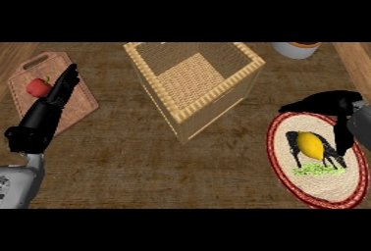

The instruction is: Pick the lemon from the placemat and place it in the basket

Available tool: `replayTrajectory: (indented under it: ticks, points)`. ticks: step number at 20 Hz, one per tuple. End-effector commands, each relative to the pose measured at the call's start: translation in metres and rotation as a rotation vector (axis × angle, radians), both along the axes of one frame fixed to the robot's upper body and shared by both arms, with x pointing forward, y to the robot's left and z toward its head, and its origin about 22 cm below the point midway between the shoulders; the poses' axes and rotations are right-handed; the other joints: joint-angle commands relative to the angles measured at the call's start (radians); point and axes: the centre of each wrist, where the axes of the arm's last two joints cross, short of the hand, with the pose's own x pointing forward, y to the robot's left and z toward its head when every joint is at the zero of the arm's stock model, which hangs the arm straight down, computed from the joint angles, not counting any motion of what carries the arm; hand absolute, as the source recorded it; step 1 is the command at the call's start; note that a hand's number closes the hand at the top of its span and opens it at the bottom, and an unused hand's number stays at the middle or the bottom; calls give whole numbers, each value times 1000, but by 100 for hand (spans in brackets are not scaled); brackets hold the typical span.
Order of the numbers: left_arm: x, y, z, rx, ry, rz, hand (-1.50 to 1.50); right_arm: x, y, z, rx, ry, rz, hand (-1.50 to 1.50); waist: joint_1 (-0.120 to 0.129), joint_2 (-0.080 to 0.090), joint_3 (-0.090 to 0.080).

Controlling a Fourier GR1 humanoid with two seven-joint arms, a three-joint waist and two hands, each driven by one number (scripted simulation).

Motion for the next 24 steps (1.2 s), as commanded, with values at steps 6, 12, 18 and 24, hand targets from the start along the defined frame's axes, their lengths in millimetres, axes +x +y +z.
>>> replayTrajectory:
  ticks: [6,12,18,24]
  points:
    - [-18,-6,-13,1,7,-9,0,2,-13,-32,92,47,45,-150,-6,-4,-1]
    - [-9,-13,5,1,1,13,0,1,-15,-45,111,56,30,-150,-11,-5,-1]
    - [4,17,4,0,6,28,0,-9,-16,-73,115,57,13,-150,-15,-2,-1]
    - [-12,-6,9,9,9,12,0,-10,-22,-75,74,93,11,-150,-13,-6,-1]
